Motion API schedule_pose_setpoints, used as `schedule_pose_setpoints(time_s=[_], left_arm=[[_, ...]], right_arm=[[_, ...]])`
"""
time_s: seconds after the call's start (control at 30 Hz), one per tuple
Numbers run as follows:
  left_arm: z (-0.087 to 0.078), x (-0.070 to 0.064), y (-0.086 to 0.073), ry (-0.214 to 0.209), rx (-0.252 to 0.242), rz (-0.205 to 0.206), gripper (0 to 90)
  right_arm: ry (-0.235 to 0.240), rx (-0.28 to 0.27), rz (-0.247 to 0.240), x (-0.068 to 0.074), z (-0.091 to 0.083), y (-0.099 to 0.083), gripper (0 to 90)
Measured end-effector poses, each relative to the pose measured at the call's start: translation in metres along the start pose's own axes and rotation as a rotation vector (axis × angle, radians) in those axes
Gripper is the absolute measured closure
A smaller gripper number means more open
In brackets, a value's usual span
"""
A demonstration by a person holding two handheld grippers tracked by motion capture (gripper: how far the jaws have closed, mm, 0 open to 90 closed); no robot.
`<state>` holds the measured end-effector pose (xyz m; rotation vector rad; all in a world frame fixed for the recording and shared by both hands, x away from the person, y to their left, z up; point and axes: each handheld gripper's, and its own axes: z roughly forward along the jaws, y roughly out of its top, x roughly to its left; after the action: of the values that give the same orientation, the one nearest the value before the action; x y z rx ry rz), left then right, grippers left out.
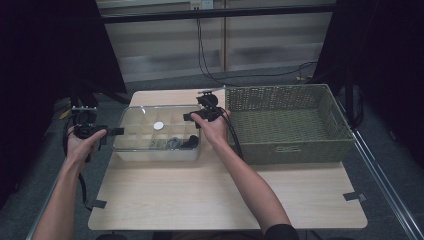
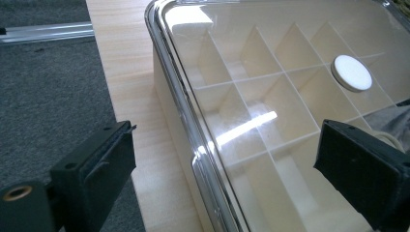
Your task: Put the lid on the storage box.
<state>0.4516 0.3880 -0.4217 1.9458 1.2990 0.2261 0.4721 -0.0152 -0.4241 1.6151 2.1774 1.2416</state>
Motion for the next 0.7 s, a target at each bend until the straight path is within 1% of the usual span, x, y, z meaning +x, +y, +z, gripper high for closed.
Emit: schedule_pose_setpoints(time_s=[0.03, 0.1, 0.13, 0.17, 0.23, 0.27, 0.3, 0.33, 0.37, 0.4, 0.43, 0.47, 0.57, 0.7], left_arm=[[-0.001, -0.001, -0.001, -0.006, -0.004, 0.0, 6.8], [-0.004, -0.003, -0.002, -0.004, -0.015, 0.002, 7.1], [-0.007, -0.004, -0.003, -0.002, -0.015, 0.011, 7.5], [-0.008, -0.006, -0.004, -0.001, -0.025, 0.002, 8.0], [-0.012, -0.007, -0.005, 0.0, -0.021, 0.012, 10.1], [-0.014, -0.007, -0.006, 0.008, -0.019, 0.01, 11.2], [-0.014, -0.007, -0.006, 0.008, -0.019, 0.01, 11.3], [-0.017, -0.009, -0.008, 0.018, -0.031, 0.0, 11.4], [-0.019, -0.009, -0.009, 0.019, -0.027, 0.01, 11.6], [-0.021, -0.01, -0.01, 0.019, -0.029, 0.011, 11.8], [-0.022, -0.012, -0.011, 0.018, -0.038, 0.004, 11.8], [-0.024, -0.012, -0.012, 0.019, -0.037, 0.014, 11.8], [-0.03, -0.016, -0.015, 0.026, -0.047, 0.018, 11.8], [-0.039, -0.02, -0.019, 0.032, -0.065, 0.02, 11.7]], right_arm=[[0.004, -0.001, -0.002, 0.001, -0.001, 0.0, 12.5], [0.012, -0.006, -0.011, 0.003, -0.002, 0.001, 12.7], [0.016, -0.008, -0.018, 0.005, -0.004, 0.001, 13.0], [0.016, -0.009, -0.027, 0.006, -0.005, 0.002, 13.2], [0.021, -0.012, -0.041, 0.008, -0.01, 0.004, 15.5], [0.032, -0.012, -0.043, 0.009, -0.012, 0.005, 17.4], [0.032, -0.012, -0.043, 0.009, -0.012, 0.005, 17.4], [0.049, -0.016, -0.065, 0.009, -0.019, 0.006, 17.7], [0.056, -0.019, -0.071, 0.01, -0.021, 0.006, 17.7], [0.06, -0.021, -0.082, 0.01, -0.024, 0.007, 18.1], [0.062, -0.026, -0.089, 0.01, -0.026, 0.007, 18.1], [0.069, -0.029, -0.092, 0.009, -0.029, 0.007, 18.0], [0.084, -0.039, -0.105, 0.009, -0.037, 0.007, 17.9], [0.088, -0.04, -0.145, 0.009, -0.045, 0.003, 17.3]])
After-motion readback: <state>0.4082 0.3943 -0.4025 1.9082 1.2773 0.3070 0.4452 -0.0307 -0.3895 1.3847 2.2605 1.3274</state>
